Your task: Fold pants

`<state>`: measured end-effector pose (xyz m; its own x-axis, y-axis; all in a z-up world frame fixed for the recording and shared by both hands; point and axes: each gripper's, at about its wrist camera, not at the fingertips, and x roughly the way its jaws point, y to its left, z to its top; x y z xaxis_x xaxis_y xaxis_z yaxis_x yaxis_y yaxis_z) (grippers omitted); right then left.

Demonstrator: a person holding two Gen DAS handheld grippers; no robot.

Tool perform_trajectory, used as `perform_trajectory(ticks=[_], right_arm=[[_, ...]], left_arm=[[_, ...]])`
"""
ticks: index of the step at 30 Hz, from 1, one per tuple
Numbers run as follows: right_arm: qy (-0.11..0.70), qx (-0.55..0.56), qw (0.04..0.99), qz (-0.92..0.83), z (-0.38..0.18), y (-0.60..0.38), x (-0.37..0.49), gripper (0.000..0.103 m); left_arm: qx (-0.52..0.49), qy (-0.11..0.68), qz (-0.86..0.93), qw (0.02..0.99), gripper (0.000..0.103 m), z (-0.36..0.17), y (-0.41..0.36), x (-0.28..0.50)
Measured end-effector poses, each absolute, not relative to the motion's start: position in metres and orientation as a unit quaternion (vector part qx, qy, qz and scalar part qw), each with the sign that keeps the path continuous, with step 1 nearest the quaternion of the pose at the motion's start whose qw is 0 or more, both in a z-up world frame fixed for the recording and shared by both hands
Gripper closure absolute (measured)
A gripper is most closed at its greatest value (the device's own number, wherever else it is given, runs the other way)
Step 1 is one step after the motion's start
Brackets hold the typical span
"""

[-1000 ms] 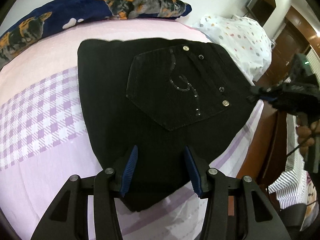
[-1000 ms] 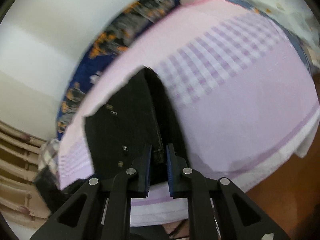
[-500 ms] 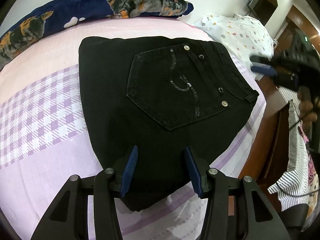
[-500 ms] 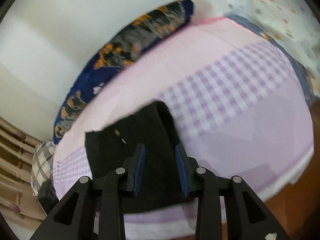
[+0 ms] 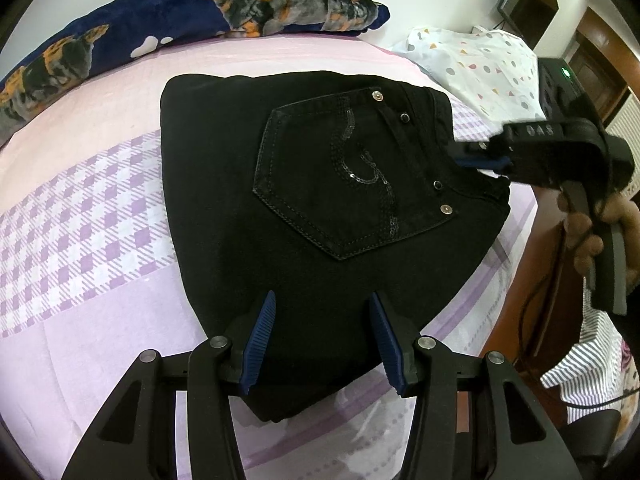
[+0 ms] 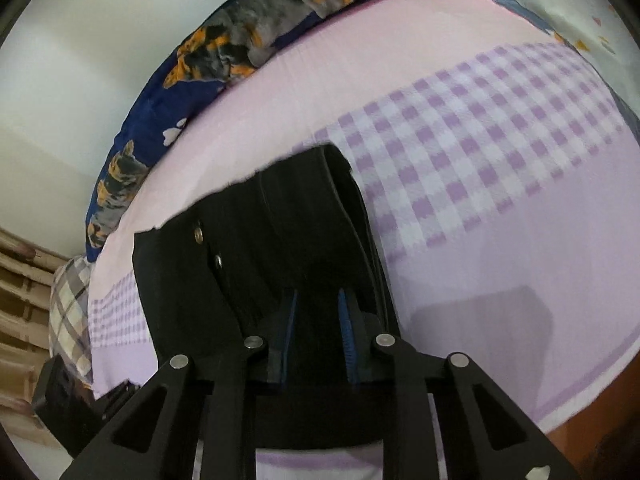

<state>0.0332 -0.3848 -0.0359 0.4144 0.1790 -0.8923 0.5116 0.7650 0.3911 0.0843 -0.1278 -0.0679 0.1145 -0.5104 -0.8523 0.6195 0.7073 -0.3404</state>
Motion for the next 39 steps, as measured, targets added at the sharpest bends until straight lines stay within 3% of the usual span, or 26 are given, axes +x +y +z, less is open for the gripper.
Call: perform_trajectory(ticks=[7, 16, 27, 32, 39], right_arm=[[0.536, 0.319, 0.777, -0.086, -0.029, -0.383, 0.019, 0.082], [0.509, 0.325, 0.796, -0.033, -0.016, -0.410, 0.014, 0.047], [0.534, 0.375, 0.756, 0.050, -0.063, -0.440, 0.028, 0.047], [0.533, 0.387, 0.745, 0.102, -0.076, -0.443, 0.039, 0.060], [0.517, 0.409, 0.738, 0.143, -0.089, -0.445, 0.055, 0.061]], left_arm=[[0.044, 0.537, -0.381, 0.751, 0.053, -0.058, -0.121, 0.091], [-0.099, 0.549, -0.349, 0.753, 0.053, -0.055, -0.062, 0.146], [-0.172, 0.619, -0.329, 0.692, 0.053, -0.093, -0.058, 0.172], [-0.190, 0.628, -0.329, 0.679, 0.053, -0.100, -0.061, 0.178], [-0.193, 0.625, -0.334, 0.679, 0.050, -0.103, -0.075, 0.186]])
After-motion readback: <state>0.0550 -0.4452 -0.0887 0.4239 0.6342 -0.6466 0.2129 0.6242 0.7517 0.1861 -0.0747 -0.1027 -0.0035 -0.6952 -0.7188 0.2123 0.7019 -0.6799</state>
